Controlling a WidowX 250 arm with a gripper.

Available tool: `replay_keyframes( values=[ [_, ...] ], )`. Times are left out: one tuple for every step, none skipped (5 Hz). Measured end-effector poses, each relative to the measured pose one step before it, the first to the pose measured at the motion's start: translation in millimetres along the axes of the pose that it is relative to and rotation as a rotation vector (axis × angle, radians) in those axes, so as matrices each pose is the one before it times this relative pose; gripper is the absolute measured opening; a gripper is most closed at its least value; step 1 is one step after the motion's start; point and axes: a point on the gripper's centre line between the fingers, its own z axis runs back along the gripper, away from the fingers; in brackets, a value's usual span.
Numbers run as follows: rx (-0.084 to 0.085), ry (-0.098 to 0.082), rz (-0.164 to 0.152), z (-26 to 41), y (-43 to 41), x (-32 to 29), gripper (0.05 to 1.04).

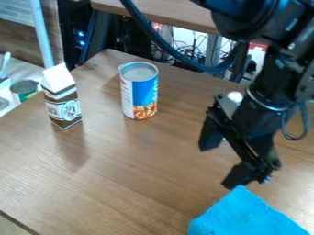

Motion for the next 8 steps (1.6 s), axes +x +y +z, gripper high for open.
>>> replay_keyframes(
  values=[
    [-0.0054,-0.0063,-0.0186,-7.5,-20.72,8.03,1.001],
    [-0.0173,-0.0678,-0.0201,-2.07,-17.5,12.03,1.001],
    [-0.019,-0.0741,-0.0098,-10.05,-13.93,12.21,1.001],
    [-0.0265,-0.0572,0.0177,-7.92,-5.83,5.25,1.001],
    [-0.0092,-0.0258,0.0217,-15.33,-3.46,0.44,1.001],
    [-0.0136,-0.0011,0.0175,-13.18,-2.48,-12.08,1.001],
    [-0.0174,-0.0004,0.0183,-3.2,0.94,-17.14,1.001],
    [-0.0208,0.0064,0.0747,-0.72,16.08,-17.54,1.001]
  ],
)
